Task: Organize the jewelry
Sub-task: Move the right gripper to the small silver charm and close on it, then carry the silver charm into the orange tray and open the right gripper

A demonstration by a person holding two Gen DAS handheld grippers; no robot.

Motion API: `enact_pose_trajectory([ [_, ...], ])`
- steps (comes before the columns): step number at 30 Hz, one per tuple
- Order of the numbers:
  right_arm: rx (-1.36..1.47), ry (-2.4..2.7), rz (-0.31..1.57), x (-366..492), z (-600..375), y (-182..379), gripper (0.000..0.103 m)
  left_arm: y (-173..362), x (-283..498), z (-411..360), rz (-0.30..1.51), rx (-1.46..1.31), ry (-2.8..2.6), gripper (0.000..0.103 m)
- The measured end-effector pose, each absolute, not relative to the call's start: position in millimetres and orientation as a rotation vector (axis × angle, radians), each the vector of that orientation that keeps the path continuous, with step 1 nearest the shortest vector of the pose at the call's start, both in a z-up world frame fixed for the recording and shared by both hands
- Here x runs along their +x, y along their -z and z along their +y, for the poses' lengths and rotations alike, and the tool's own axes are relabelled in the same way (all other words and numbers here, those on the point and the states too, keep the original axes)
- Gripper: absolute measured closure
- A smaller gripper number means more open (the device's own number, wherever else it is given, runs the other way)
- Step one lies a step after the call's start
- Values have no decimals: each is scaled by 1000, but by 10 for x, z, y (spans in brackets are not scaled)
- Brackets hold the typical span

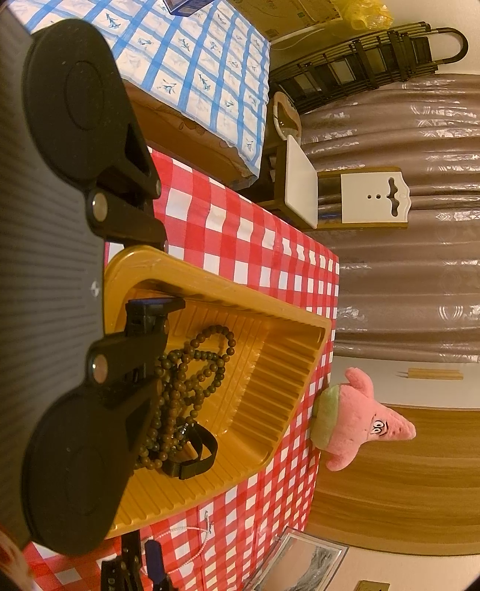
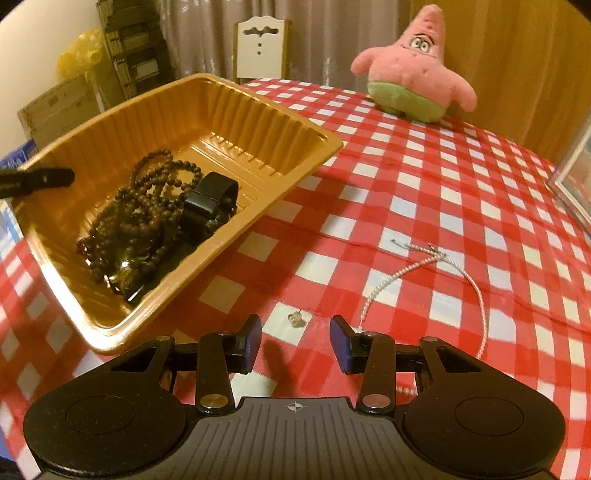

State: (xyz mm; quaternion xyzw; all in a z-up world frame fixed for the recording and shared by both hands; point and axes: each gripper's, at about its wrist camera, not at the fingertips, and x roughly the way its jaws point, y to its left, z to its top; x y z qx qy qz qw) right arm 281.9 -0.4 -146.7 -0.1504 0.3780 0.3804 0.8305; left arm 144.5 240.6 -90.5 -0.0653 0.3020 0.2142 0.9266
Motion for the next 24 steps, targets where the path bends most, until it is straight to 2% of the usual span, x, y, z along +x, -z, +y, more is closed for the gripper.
enact_pose_trajectory([
  [2,-342,-815,788,2839,41,1501,69,905,1440,2411,621,-135,-439,93],
  [3,-352,-822,788,2852,61,1514,76,908,1444,2410,621,-135,-439,93],
  [8,-376,-828,787,2892,130,1572,81,913,1447,2408,622,-136,-439,93],
  [13,-383,-831,788,2896,146,1583,94,912,1447,2407,623,-135,-439,93],
  [19,-382,-823,778,2873,154,1535,95,917,1452,2404,623,-135,-439,93],
  [24,-308,-831,732,2851,126,1249,95,925,1458,2404,623,-134,-438,93],
])
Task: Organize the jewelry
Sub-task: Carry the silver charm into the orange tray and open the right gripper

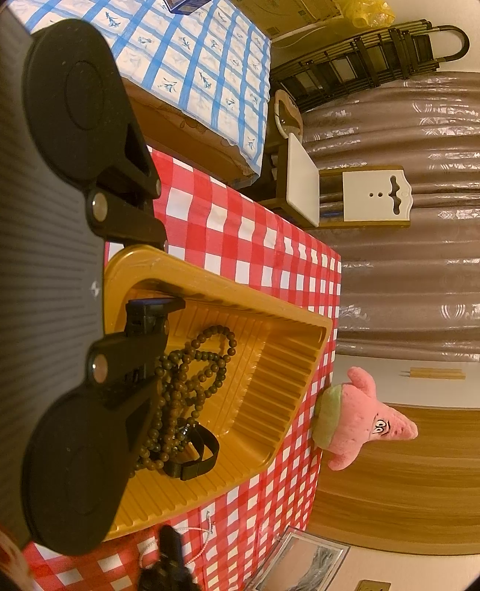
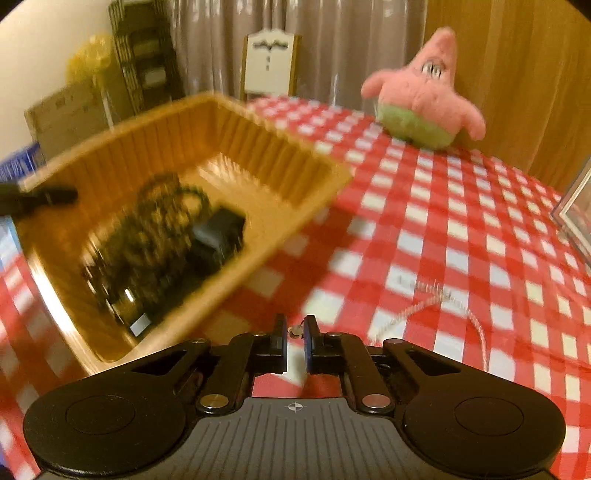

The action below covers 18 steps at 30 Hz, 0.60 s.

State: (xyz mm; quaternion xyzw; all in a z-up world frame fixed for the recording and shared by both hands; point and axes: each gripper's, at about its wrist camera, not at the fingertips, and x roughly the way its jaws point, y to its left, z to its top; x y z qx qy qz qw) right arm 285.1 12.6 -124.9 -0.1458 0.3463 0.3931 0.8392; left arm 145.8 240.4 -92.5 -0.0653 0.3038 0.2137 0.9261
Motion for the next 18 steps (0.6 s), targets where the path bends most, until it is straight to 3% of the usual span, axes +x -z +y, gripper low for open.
enact_pose_trajectory([
  [8,-198,-992,672,2720,372,788,95,932,1475,2394,623,-131,-437,93],
  [18,-190,-1175,709,2586,1025,921,95,917,1490,2390,625,-127,-431,93],
])
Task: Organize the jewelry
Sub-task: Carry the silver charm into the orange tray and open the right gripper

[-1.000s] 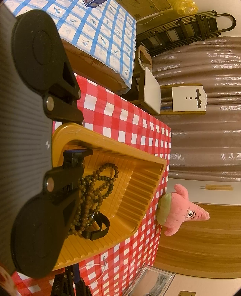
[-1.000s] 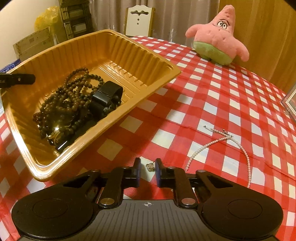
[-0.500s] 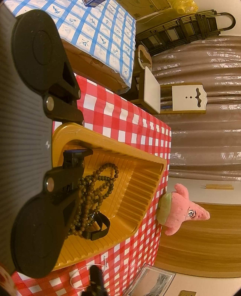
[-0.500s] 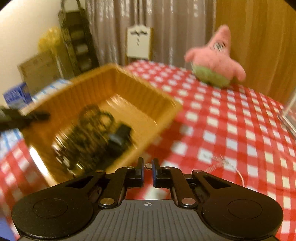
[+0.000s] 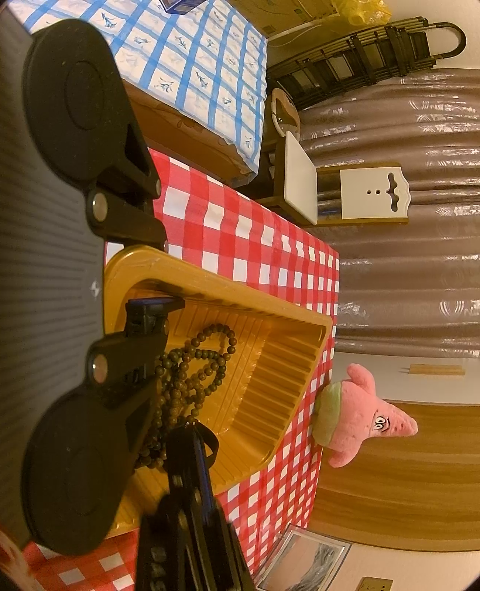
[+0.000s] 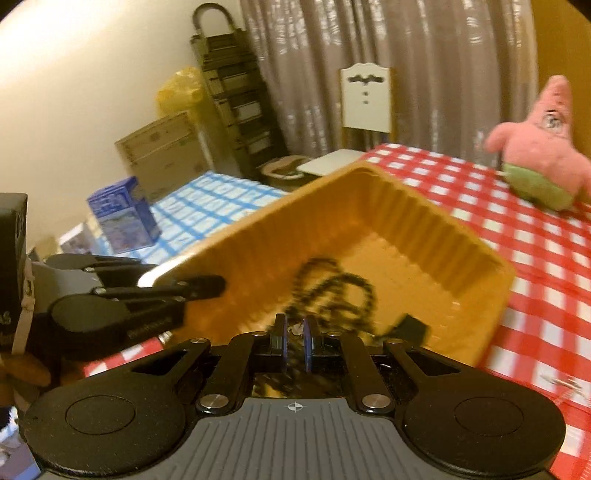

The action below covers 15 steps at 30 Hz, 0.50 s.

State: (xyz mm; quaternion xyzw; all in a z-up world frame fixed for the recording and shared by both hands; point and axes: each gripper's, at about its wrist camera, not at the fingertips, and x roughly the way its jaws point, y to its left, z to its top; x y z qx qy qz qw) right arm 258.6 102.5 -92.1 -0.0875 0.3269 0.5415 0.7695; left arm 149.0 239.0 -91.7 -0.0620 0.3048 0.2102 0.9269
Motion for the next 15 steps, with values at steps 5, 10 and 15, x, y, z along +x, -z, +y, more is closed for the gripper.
enact_pose_trajectory([
  [5,-172,-1176,706,2606,1219,980,94,915,1491,2390,624,-126,-430,94],
  [10,-118,-1143,701,2666,1169,944,62,904,1495,2390,625,-127,-430,94],
  [15,-86,-1086,705,2708,939,874,60,900,1499,2386,627,-131,-432,94],
])
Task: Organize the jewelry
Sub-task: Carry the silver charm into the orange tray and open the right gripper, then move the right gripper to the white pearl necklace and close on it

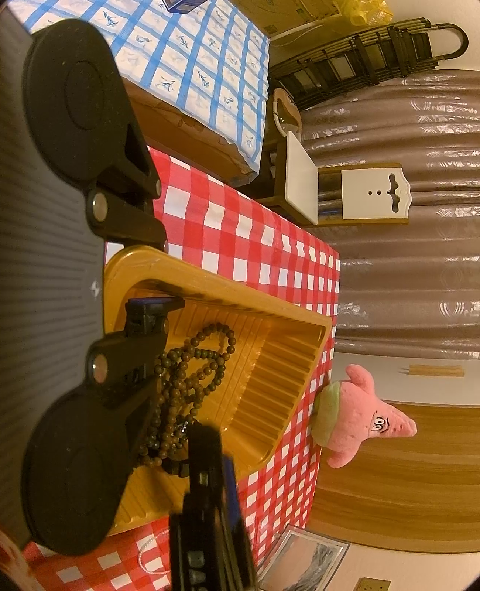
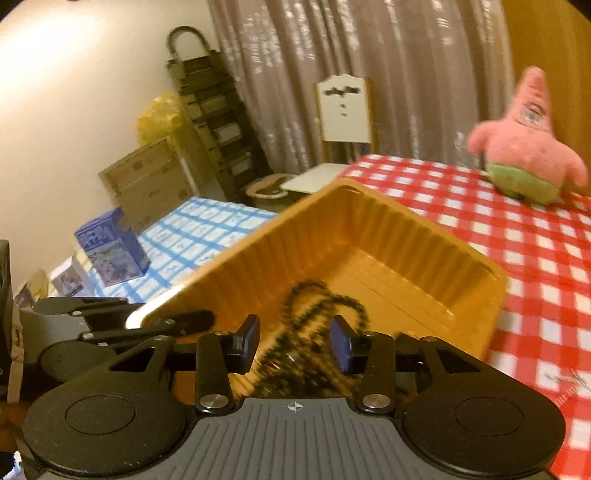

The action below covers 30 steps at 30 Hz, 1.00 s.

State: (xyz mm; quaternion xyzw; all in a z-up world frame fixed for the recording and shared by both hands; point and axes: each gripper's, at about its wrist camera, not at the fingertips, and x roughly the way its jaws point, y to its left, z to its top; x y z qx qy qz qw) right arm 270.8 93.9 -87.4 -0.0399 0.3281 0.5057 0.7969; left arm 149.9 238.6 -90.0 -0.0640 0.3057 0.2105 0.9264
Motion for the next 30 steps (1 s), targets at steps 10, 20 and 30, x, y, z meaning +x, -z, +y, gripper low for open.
enact_pose_trajectory([
  [10,-32,-890,782,2745,64,907,60,891,1499,2384,628,-129,-430,94],
  [20,-27,-694,836,2753,-689,996,60,886,1500,2402,629,-121,-433,93],
  [30,-52,-622,834,2769,-997,996,60,877,1490,2404,627,-109,-434,93],
])
